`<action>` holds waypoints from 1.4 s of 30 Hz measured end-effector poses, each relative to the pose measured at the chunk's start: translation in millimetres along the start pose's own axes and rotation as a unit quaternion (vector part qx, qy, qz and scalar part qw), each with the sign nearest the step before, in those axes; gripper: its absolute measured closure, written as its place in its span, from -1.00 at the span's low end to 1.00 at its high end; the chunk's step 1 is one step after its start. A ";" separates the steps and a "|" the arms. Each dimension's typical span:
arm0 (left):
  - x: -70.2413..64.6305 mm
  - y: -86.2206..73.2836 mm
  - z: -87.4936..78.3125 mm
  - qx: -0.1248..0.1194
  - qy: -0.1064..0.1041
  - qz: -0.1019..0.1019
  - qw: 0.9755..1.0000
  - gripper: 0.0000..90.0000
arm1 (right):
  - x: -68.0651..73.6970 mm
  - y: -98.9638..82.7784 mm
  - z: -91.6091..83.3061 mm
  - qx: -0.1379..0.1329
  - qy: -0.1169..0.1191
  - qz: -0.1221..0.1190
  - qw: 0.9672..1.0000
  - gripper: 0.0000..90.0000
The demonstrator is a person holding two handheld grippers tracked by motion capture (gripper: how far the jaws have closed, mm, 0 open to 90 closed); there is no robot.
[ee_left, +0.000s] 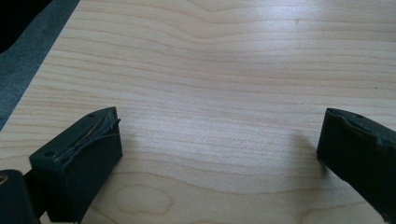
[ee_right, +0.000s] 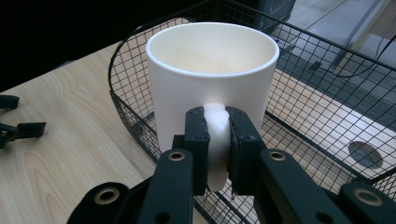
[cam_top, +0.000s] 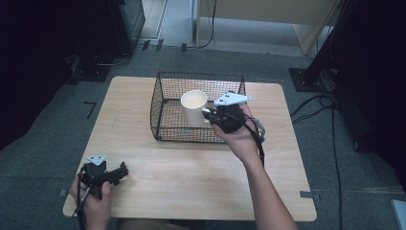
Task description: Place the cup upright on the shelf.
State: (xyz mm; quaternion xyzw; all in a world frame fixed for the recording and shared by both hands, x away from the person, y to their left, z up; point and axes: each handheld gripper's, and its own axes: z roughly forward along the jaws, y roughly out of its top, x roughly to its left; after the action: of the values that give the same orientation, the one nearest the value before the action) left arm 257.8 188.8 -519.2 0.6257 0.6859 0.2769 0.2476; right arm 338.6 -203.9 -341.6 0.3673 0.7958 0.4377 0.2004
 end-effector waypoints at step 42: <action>0.0 0.0 -0.2 0.002 0.000 0.000 1.000 -1.00 | -69.3 -4.1 101.3 0.034 -0.001 -0.005 0.999 0.80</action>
State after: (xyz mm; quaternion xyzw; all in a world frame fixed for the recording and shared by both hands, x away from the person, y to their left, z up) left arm 257.7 188.8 -519.1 0.6265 0.6861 0.2757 0.2466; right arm 446.8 -202.4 -399.6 0.3705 0.8118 0.4090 0.1910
